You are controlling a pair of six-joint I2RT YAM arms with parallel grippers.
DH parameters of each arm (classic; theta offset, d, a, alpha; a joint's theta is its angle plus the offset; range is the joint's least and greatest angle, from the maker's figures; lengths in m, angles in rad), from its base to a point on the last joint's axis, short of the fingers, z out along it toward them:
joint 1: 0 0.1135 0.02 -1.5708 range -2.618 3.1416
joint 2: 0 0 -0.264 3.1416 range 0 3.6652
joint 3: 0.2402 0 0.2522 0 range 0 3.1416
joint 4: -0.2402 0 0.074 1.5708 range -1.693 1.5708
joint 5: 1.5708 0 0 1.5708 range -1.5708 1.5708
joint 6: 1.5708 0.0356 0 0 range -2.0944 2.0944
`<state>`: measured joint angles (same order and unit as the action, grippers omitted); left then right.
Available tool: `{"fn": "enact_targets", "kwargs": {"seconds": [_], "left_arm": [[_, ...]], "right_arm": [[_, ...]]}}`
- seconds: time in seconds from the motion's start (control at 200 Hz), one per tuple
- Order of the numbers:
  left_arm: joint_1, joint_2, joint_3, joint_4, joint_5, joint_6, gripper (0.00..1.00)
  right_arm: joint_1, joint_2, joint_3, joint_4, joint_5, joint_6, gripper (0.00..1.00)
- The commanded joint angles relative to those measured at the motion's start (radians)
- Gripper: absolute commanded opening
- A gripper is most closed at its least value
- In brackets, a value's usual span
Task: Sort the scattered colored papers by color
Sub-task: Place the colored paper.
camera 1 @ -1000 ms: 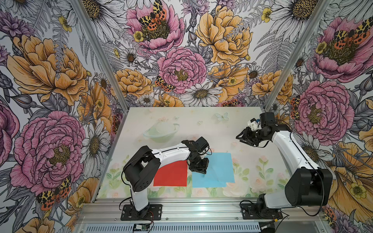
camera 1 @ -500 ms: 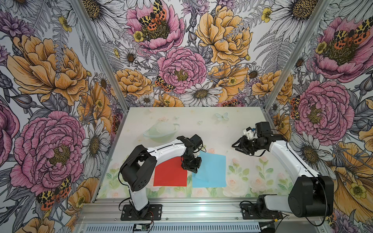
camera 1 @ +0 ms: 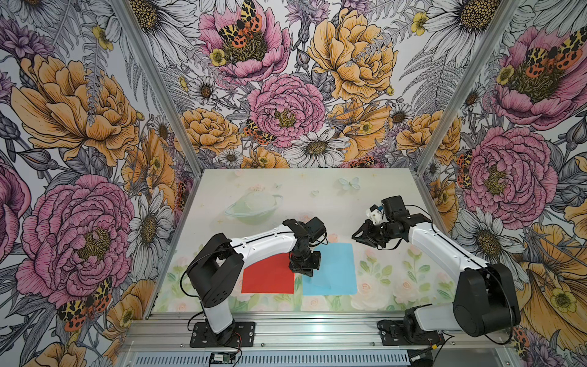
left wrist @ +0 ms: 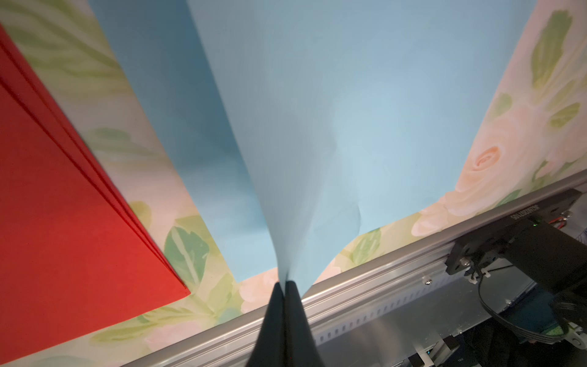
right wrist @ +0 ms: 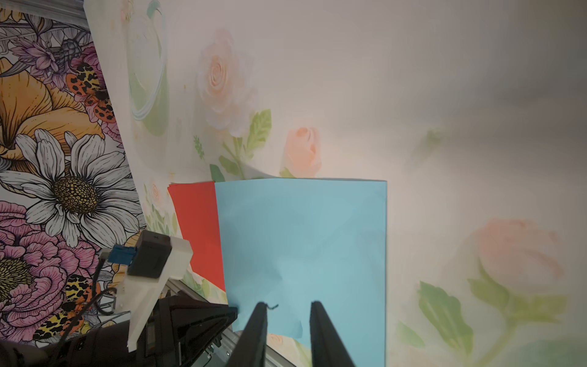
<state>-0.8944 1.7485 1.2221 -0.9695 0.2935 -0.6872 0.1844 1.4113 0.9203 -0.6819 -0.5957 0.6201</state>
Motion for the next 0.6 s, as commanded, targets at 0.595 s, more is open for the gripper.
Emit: {"fn": "enact_targets", "kwargs": {"seconds": [0.595], "left_arm": [[-0.028, -0.046, -0.069, -0.001, -0.073, -0.118, 0.00]], "right_arm": [[0.031, 0.068, -0.010, 0.053, 0.031, -0.030, 0.18]]}}
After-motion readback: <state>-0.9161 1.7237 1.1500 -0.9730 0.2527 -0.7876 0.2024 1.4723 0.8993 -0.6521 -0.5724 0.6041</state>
